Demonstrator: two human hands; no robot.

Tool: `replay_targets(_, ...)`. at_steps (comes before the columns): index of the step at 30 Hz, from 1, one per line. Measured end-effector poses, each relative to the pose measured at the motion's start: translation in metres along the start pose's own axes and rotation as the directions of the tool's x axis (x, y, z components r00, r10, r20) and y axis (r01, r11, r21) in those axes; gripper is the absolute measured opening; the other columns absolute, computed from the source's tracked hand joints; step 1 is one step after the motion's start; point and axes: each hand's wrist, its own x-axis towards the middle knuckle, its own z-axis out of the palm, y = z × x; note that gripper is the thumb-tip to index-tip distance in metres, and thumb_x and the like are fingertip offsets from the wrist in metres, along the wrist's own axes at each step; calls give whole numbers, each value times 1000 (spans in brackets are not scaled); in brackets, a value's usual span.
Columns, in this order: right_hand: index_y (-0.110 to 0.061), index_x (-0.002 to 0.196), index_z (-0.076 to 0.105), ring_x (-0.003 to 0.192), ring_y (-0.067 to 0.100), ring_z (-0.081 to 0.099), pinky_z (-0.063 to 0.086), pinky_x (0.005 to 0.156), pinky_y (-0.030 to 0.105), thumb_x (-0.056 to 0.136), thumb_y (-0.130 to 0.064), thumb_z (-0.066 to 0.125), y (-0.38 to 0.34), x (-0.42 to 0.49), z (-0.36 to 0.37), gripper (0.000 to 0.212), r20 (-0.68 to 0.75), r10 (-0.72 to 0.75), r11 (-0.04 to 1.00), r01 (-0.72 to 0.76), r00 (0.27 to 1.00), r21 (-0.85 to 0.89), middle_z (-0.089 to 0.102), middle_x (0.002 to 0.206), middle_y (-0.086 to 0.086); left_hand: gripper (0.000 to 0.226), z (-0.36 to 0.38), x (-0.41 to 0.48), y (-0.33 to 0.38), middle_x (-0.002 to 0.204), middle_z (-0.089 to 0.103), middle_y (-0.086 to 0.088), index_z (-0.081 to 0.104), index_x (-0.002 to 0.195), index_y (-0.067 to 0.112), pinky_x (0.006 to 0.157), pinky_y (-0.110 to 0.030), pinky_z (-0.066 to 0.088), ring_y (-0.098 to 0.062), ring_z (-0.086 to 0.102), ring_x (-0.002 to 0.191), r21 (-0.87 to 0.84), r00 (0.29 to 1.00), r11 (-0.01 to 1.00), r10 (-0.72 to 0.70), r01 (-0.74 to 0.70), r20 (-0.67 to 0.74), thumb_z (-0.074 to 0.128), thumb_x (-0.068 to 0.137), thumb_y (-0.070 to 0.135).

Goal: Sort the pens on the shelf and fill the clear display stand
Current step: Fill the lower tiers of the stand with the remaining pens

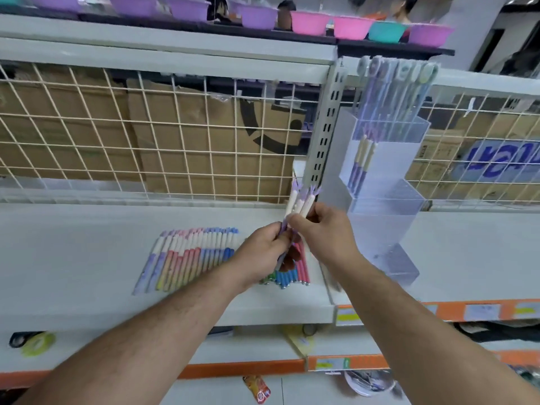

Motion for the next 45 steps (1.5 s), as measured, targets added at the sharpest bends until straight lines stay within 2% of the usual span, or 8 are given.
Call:
replay_targets(6, -11, 68, 65, 45, 4, 53, 42, 49, 19, 84, -20, 76, 21, 14, -86, 22, 78, -42, 998, 45, 996, -43, 65, 60, 1, 21, 83, 18, 12, 81, 69, -13, 59, 103, 7, 74, -43, 54, -26, 65, 72, -64, 1000, 998, -13, 11, -28, 42, 107, 19)
replay_targets(13, -9, 75, 67, 62, 22, 64, 54, 59, 41, 87, -22, 74, 41, 36, -154, 19, 172, -113, 979, 139, 979, -149, 69, 72, 10, 20, 150, 48, 17, 85, 74, -12, 65, 105, 14, 89, -53, 55, -28, 72, 81, -136, 986, 990, 20, -43, -168, 45, 105, 18)
replay_targets(17, 3, 85, 65, 58, 10, 69, 54, 59, 37, 92, -19, 71, 29, 57, -172, 24, 108, -175, 978, 186, 979, -95, 70, 78, 18, 21, 162, 64, 14, 85, 74, -12, 64, 105, 14, 89, -53, 53, -27, 71, 79, -191, 968, 981, -22, -27, -251, 44, 106, 19)
replay_targets(23, 0, 90, 65, 64, 15, 71, 61, 59, 44, 96, -19, 68, -2, 88, -180, 21, 49, -239, 969, 241, 970, -49, 71, 80, 14, 14, 164, 68, -3, 81, 71, -13, 61, 100, 11, 72, -32, 58, -22, 70, 71, -174, 943, 984, -31, -29, -332, 48, 104, 15)
replay_targets(27, -9, 85, 64, 73, 22, 74, 63, 65, 46, 98, -21, 65, -10, 107, -172, 18, 20, -236, 971, 237, 972, -38, 71, 74, 5, 14, 165, 68, -8, 79, 73, -6, 62, 101, 15, 81, -39, 57, -22, 72, 74, -68, 936, 996, 26, -53, -351, 50, 104, 21)
replay_targets(32, -11, 89, 66, 80, 27, 72, 61, 74, 50, 96, -26, 65, -4, 126, -158, 17, -9, -247, 966, 245, 969, -84, 72, 80, 7, 13, 164, 69, -10, 79, 74, -4, 62, 101, 17, 87, -47, 56, -23, 73, 76, -50, 933, 997, 37, -59, -357, 50, 103, 23)
replay_targets(38, -12, 86, 64, 79, 30, 71, 61, 69, 50, 96, -30, 63, -1, 134, -153, 21, -72, -262, 963, 256, 962, -84, 71, 79, 8, 15, 163, 68, -11, 81, 73, -6, 61, 103, 13, 81, -36, 57, -22, 73, 77, -93, 932, 993, 36, -74, -362, 48, 104, 23)
replay_targets(45, -9, 86, 63, 77, 24, 73, 62, 72, 48, 99, -25, 63, -9, 133, -151, 21, 13, -273, 954, 272, 962, -128, 71, 76, 7, 18, 163, 67, -11, 82, 72, -7, 60, 105, 11, 81, -35, 56, -20, 72, 76, -100, 930, 992, 40, -81, -364, 48, 104, 23)
